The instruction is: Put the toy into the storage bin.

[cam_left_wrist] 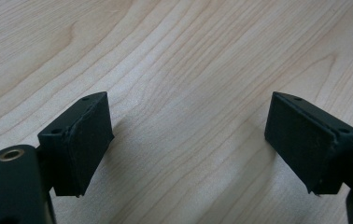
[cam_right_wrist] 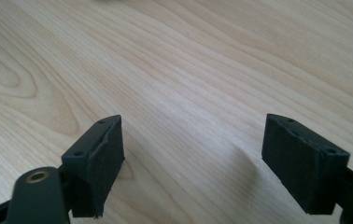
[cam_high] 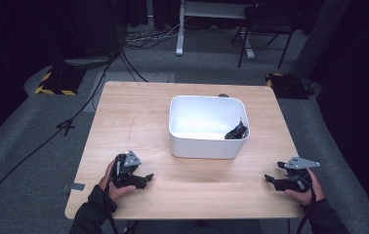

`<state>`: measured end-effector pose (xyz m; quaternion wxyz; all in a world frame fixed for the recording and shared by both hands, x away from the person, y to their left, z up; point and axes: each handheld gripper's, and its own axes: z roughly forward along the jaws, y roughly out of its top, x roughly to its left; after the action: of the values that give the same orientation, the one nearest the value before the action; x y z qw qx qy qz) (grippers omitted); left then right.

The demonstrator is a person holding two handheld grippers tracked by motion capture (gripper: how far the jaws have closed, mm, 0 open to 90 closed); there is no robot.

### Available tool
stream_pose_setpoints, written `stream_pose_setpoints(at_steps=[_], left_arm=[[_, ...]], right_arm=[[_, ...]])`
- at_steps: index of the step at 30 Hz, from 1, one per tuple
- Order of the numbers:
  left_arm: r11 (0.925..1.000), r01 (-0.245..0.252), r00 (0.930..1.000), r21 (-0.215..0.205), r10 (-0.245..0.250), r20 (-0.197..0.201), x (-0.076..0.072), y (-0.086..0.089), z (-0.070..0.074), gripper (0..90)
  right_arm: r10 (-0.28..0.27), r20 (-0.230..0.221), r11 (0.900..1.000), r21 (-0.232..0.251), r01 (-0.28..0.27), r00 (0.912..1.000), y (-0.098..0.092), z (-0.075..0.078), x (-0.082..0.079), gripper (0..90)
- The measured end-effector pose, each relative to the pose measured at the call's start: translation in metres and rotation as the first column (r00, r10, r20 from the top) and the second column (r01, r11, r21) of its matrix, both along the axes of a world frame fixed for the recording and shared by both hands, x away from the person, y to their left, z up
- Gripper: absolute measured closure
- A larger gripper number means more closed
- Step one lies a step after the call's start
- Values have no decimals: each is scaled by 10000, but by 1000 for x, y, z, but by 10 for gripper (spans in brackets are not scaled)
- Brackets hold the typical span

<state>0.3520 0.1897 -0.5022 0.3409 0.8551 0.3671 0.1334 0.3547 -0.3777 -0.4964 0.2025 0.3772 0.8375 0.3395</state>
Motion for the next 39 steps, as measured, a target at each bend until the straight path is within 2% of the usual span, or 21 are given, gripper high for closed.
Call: stream_pose_setpoints(at_steps=[1, 5, 7, 13, 39], left_arm=[[10000, -7, 10000, -9, 7, -4, 0, 0, 0, 154], [10000, -10, 10000, -39, 10, -47, 0, 0, 0, 153], [10000, -20, 10000, -56, 20, -37, 0, -1, -1, 151], [10000, -13, 10000, -56, 13, -53, 0, -1, -1, 151], [10000, -22, 10000, 14, 22, -2, 0, 0, 0, 151]], right_arm=[[12, 27, 10000, 44, -12, 10000, -2, -1, -1, 211], [-142, -186, 9970, 755, 156, 9997, -11, -6, -5, 208], [-240, -200, 9964, 803, 255, 9995, -14, -6, -6, 193], [-392, -221, 9962, 776, 408, 9990, -16, -7, -7, 180], [-429, -229, 9960, 769, 445, 9988, -16, -7, -7, 179]])
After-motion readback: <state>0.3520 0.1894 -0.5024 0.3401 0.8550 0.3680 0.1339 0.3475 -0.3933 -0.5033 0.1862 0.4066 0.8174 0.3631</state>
